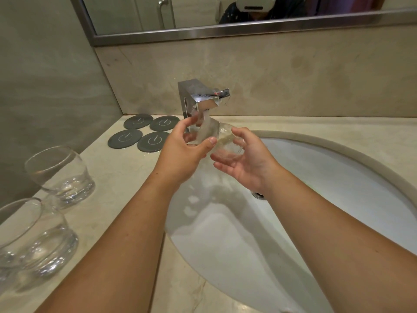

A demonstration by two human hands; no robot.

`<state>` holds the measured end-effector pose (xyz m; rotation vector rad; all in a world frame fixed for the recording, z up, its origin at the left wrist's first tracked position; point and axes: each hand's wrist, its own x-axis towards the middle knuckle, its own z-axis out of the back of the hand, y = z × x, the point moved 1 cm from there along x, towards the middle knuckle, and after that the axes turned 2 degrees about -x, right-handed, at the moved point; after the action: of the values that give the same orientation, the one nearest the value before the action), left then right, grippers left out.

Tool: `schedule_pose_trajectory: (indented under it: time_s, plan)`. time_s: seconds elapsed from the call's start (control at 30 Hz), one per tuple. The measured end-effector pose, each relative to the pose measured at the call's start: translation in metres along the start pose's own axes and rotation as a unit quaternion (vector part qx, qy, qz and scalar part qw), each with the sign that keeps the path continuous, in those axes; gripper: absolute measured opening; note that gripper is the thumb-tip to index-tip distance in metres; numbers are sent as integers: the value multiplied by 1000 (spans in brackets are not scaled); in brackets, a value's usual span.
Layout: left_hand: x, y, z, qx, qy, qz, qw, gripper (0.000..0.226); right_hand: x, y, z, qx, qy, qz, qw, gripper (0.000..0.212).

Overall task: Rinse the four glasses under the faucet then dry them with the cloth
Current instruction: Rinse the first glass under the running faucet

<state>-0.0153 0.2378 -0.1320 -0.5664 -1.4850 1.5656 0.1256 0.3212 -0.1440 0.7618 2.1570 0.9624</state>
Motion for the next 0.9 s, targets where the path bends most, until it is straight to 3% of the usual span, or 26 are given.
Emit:
schedule_pose_trajectory:
  time_s: [0.17,0.4,0.53,0.73,0.9]
  plan:
    - [-1,-1,-1,1,-2,1,1000,60,-2,-2,-1,-4,-10,-2,1000,63]
    - [3,4,-1,0,-5,6,1000,53,-3,-1,-3,-36,-5,21,999,26]
    - [2,4,0,18,-12,11,1000,69,-2,-3,-3,-120,-5,43,992,35]
    - [4,4,2,-2,-18,45,999,52,-3,-3,-3,-134,1,61,989,53]
    - [5,5,0,-20,14,97,995,44,0,-4,-1,-109,-2,80,991,44]
